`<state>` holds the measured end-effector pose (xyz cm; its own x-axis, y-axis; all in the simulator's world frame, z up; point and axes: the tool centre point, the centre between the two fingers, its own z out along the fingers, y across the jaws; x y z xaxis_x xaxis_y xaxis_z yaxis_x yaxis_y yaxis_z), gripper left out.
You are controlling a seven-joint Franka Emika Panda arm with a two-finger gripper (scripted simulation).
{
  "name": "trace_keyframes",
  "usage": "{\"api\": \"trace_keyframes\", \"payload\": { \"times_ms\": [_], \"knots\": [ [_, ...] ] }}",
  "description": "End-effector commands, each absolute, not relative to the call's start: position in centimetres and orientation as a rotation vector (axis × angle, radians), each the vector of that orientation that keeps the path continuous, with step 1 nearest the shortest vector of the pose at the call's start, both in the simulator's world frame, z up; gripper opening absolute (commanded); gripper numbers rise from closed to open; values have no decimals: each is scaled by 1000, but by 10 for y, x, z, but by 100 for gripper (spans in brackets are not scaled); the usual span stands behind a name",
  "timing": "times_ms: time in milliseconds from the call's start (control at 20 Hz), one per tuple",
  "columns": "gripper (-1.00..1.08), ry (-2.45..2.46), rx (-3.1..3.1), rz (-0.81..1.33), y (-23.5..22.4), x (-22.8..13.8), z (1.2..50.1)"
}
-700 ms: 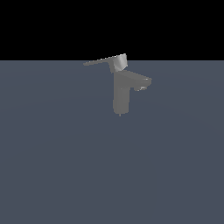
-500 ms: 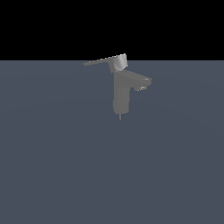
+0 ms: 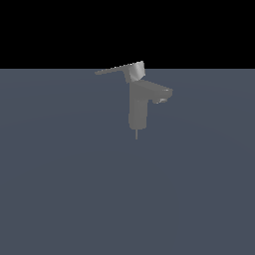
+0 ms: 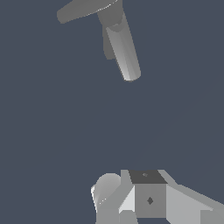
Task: Turn on the faucet by rotating a designated handle.
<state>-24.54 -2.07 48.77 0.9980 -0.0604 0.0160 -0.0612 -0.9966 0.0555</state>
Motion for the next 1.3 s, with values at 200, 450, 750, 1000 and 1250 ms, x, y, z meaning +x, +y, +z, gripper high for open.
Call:
{"api": "trace_keyframes", "payload": {
  "times_ms": [200,450,750,1000,1250],
  "knots": [
    [-100,-139,3089,15,-19,-236,489],
    [-100,-224,3095,1,-17,-219,489],
    [-100,-388,3096,-28,-11,-185,488],
    [-100,-567,3080,-63,-4,-149,482],
    [-100,-748,3044,-98,4,-111,471]
  ]
}}
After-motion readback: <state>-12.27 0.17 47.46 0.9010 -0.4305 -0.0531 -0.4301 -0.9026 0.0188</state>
